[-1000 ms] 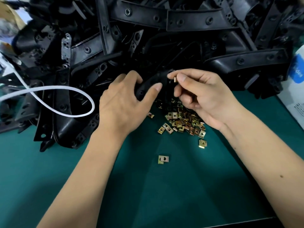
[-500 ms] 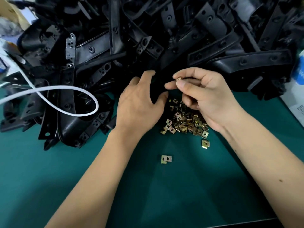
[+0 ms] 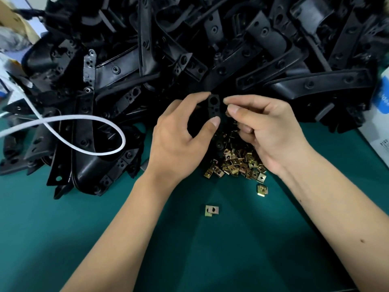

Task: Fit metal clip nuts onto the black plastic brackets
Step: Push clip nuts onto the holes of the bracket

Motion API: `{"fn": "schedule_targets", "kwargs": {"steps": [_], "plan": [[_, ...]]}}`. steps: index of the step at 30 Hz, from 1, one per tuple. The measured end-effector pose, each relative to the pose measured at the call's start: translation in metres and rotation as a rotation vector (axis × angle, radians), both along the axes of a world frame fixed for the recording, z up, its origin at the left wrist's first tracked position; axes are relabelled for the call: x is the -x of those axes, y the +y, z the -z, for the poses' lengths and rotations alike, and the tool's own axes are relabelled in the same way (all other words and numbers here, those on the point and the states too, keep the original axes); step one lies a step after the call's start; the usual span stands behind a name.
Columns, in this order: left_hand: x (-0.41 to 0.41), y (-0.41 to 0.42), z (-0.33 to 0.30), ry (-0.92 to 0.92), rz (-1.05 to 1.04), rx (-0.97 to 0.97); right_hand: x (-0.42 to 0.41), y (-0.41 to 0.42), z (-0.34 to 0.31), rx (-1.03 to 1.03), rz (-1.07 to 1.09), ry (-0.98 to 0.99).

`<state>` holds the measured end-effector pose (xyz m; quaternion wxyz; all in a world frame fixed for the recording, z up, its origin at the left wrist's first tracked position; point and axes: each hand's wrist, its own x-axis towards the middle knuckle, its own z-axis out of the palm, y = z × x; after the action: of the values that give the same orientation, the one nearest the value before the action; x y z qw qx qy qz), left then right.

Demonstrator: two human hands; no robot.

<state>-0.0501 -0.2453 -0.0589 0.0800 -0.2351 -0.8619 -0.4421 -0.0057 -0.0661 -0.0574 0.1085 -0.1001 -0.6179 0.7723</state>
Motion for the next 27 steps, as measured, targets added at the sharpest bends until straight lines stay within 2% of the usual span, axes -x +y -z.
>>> {"fn": "schedule_targets", "kwargs": {"steps": [6, 18, 27], "plan": [[-0.0022, 0.0023, 0.0001, 0.021, 0.02, 0.012, 0.0017, -0.0022, 0.0034, -0.037, 0.095, -0.024], [0.0003, 0.0017, 0.002, 0.036, 0.033, -0.003, 0.0026, -0.0014, 0.0014, -0.158, 0.071, 0.074], [-0.0015, 0.0028, 0.0006, 0.011, 0.043, -0.027, 0.0016, 0.0003, 0.0002, -0.095, 0.0, 0.077]]}}
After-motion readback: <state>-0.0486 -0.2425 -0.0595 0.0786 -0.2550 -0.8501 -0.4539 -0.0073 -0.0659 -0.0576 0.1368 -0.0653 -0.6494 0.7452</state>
